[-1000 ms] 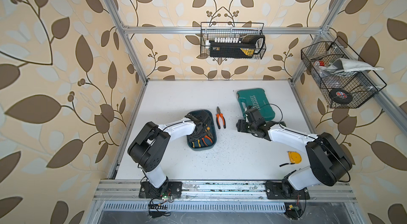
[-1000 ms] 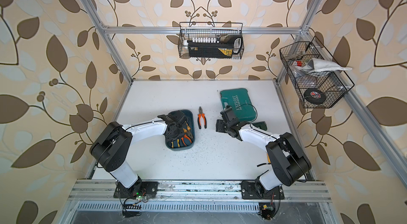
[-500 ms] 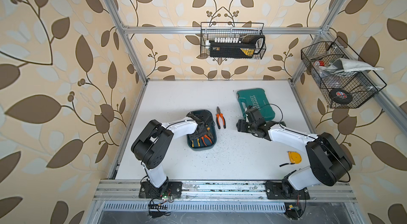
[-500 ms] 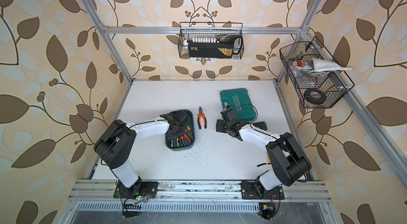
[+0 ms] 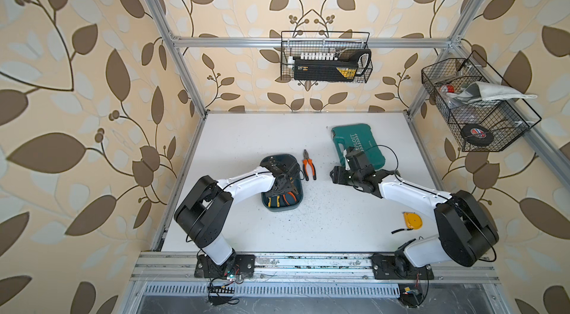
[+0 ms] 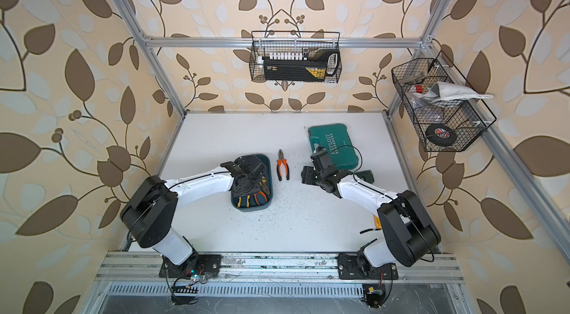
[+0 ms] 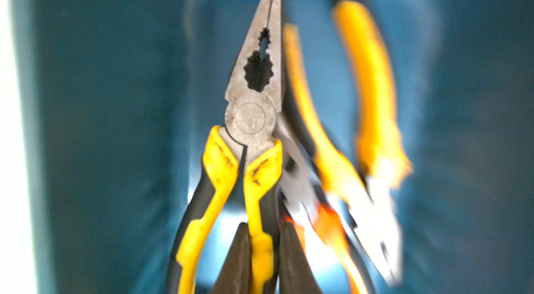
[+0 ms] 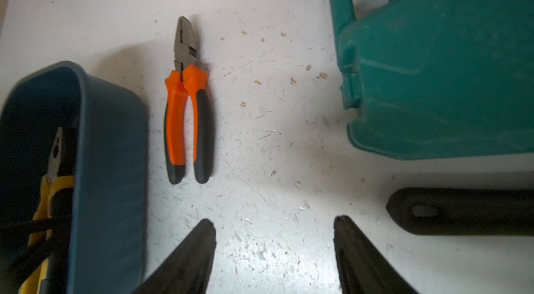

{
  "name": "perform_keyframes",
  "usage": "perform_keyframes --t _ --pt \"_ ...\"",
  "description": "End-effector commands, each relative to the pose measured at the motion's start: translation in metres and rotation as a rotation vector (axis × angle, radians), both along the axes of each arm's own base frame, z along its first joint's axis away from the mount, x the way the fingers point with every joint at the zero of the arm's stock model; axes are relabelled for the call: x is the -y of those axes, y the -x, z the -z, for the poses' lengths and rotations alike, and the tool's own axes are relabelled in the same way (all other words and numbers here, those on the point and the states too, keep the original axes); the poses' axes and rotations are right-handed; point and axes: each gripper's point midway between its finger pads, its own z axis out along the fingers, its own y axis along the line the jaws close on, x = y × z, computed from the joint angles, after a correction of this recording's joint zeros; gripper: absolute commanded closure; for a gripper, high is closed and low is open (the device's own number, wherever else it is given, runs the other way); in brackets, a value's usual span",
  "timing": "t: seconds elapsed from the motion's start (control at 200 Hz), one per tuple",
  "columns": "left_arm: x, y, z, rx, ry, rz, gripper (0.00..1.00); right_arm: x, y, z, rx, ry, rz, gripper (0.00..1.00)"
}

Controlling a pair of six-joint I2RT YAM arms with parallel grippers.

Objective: Take the pliers out of the storage box
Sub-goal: Pick up the pliers from the storage box.

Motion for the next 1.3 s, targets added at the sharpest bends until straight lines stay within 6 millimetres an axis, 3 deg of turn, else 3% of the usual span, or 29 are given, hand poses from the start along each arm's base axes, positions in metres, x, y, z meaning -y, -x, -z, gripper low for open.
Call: perform_keyframes --t 0.0,0.075,0.135,0.33,0.41,0.716,1.296 --pt "0.018 -0.004 -0.052 0.119 0.044 0.147 1.00 -0.010 0.003 -0.021 -0.019 -0.084 -0.012 0.32" --pt "0.022 0.000 -0.059 0.148 0.038 0.189 1.00 -0.016 0.006 -0.031 -0.047 -0.133 -0.009 0.32" --pt "0.025 0.002 -0.077 0.196 0.072 0.217 1.00 -0.024 0.010 -0.034 -0.070 -0.214 0.007 0.32" --pt "0.054 0.017 -0.101 0.260 0.251 0.342 1.00 -0.059 0.014 -0.059 -0.044 -0.643 0.028 0.33" --pt "0.062 0.023 -0.107 0.268 0.321 0.375 1.00 -0.066 0.012 -0.064 -0.029 -0.729 0.028 0.35" --pt "0.081 0.036 -0.111 0.249 0.457 0.421 1.00 -0.120 0.030 -0.069 -0.027 -0.687 -0.090 0.36" --pt "0.091 0.043 -0.107 0.228 0.480 0.446 1.00 -0.169 0.030 -0.050 -0.071 -0.668 -0.154 0.42"
